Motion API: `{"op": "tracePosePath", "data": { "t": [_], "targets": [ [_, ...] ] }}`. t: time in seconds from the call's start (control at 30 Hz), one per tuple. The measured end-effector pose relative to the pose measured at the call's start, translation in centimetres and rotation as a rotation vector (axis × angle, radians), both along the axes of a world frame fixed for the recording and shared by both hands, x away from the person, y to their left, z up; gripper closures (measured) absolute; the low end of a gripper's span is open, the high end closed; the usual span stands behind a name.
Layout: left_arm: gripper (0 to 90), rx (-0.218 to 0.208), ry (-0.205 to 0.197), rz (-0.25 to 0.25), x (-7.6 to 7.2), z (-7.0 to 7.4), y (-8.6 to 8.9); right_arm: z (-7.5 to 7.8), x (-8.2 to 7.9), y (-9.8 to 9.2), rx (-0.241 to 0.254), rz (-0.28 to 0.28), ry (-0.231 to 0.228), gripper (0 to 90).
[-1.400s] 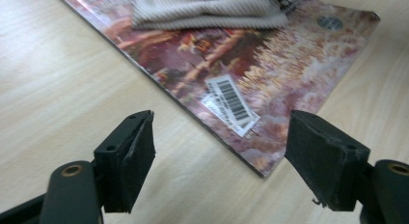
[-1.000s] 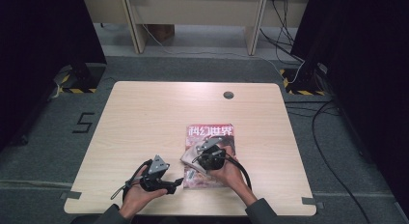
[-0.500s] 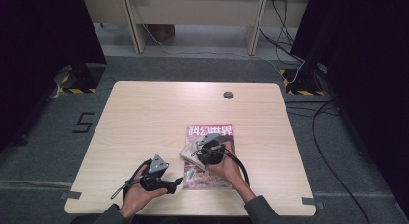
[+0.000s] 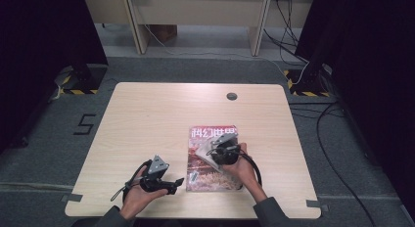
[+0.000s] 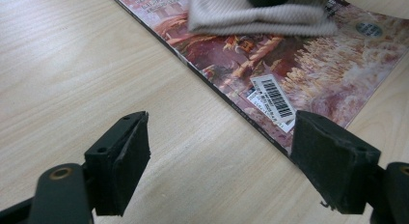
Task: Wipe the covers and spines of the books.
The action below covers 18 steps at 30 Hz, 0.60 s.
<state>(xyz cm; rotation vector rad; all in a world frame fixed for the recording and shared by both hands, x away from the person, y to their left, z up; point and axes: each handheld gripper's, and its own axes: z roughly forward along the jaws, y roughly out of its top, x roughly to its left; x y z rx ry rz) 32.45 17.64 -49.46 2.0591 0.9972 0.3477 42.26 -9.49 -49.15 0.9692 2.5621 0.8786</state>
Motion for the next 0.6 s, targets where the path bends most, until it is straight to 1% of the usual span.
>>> {"op": "tracePosePath", "data": {
  "t": [0.03,0.1,0.13,0.17,0.2,0.3,0.43,0.57,0.6],
  "targets": [
    [20.8,0.0,0.0,0.0,0.0,0.0,0.0,0.0,0.2,-0.7,-0.003,-0.017,-0.002,73.9],
    [20.8,0.006,0.003,0.003,0.1,-0.1,-0.1,0.0,0.6,-2.1,0.008,-0.056,0.0,74.0],
    [20.8,0.006,0.003,0.003,0.1,-0.1,-0.1,0.0,0.6,-2.1,0.008,-0.056,0.0,74.0],
    [20.8,0.005,0.002,0.002,0.1,0.0,0.0,0.0,0.8,-3.1,0.011,-0.085,0.0,74.0],
    [20.8,0.005,0.002,0.002,0.1,0.0,0.0,0.0,0.8,-3.1,0.011,-0.085,0.0,74.0],
    [20.8,0.006,0.0,0.004,0.1,0.0,0.1,0.1,0.7,-4.3,0.005,-0.115,0.001,73.9],
    [20.6,0.007,0.0,0.002,0.2,-0.1,0.1,0.1,0.6,-4.6,0.005,-0.118,0.001,73.9],
    [20.4,0.01,0.001,0.008,0.3,-0.1,0.2,0.1,0.2,-4.4,-0.002,-0.109,-0.001,73.9],
    [20.3,0.007,-0.002,0.01,0.3,-0.1,0.2,0.1,-0.2,-3.8,0.0,-0.086,0.004,73.9]
  ]
}}
